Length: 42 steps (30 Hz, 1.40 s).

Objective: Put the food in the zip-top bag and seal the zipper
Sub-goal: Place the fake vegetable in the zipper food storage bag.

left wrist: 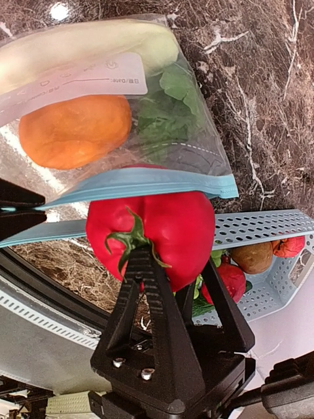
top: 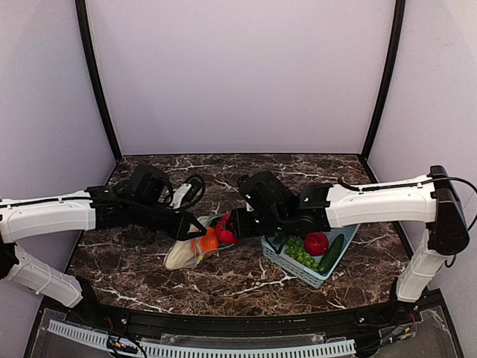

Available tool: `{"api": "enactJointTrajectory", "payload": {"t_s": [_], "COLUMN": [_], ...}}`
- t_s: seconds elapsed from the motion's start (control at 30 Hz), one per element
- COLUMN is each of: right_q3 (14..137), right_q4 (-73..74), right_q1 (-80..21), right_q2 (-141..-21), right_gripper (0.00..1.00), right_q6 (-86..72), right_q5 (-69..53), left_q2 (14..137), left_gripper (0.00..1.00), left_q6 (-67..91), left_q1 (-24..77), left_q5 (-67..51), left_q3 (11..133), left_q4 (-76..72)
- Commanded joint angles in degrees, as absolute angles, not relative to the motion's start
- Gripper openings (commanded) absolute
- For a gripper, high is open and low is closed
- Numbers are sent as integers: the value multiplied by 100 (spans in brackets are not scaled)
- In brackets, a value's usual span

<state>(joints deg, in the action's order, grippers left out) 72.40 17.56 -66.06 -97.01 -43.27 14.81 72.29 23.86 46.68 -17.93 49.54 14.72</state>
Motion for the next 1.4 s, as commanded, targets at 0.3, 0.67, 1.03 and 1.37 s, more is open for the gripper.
{"api": "enactJointTrajectory", "payload": {"t_s": [0.3,0.67,1.03,1.37], "right_q3": [7487,7157,6551,6489], "right_q4": [1285,28,-419,-577], "right_q1": [-6662,-6601,-6464,-6456], "right_q2": [-10031,-10227,-10070,-10098], "right_gripper": [11,12,11,10], "right_q6": [-4435,-4139,-4100,-4130], "right_q5": [1877,853,288,145], "left_q2": [7122,7289,6657,6165], "left_gripper": [1,2,71,90], "left_q6": [3204,4242,2941,2444], "left_q1": [4685,4708,4652,3656], "left_q5": [-2643,-3181,-2086,-1406], "left_q3": [4381,3755,4250,3976], "left_q4": [99,-1521,596,1451]}}
